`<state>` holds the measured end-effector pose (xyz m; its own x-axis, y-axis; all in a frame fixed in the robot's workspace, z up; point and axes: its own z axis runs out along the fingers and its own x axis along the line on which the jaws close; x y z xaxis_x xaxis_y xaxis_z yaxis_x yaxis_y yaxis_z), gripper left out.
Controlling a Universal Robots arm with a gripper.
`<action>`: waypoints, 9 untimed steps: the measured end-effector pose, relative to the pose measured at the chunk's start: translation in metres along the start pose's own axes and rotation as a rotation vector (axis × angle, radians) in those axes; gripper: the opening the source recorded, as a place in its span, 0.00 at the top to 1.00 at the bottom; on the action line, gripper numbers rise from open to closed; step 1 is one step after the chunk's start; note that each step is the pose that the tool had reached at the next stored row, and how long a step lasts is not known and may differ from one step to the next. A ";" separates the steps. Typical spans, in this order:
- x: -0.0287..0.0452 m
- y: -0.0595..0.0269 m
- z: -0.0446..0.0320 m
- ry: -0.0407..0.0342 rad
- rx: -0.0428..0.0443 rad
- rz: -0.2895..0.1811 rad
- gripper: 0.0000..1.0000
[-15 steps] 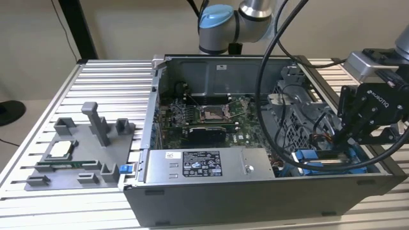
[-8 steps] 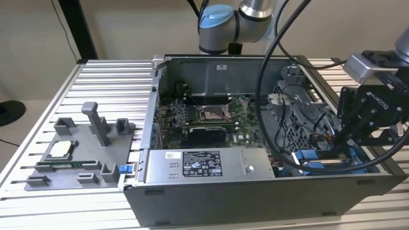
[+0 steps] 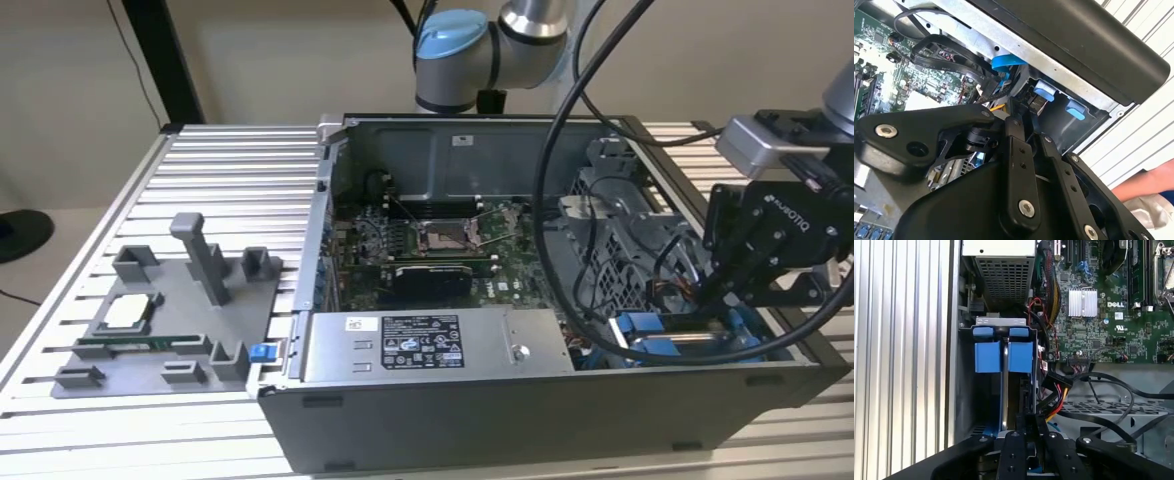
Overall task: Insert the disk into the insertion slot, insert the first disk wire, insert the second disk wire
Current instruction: 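Insert the first disk wire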
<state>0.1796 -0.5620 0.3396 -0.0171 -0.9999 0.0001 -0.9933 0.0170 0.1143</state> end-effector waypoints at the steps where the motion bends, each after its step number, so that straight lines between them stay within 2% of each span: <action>1: 0.0001 0.0000 0.0002 -0.0003 0.0000 0.000 1.00; 9: 0.0005 -0.0003 0.0027 -0.0023 0.0000 0.002 1.00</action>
<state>0.1796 -0.5625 0.3369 -0.0191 -0.9998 -0.0021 -0.9933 0.0187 0.1142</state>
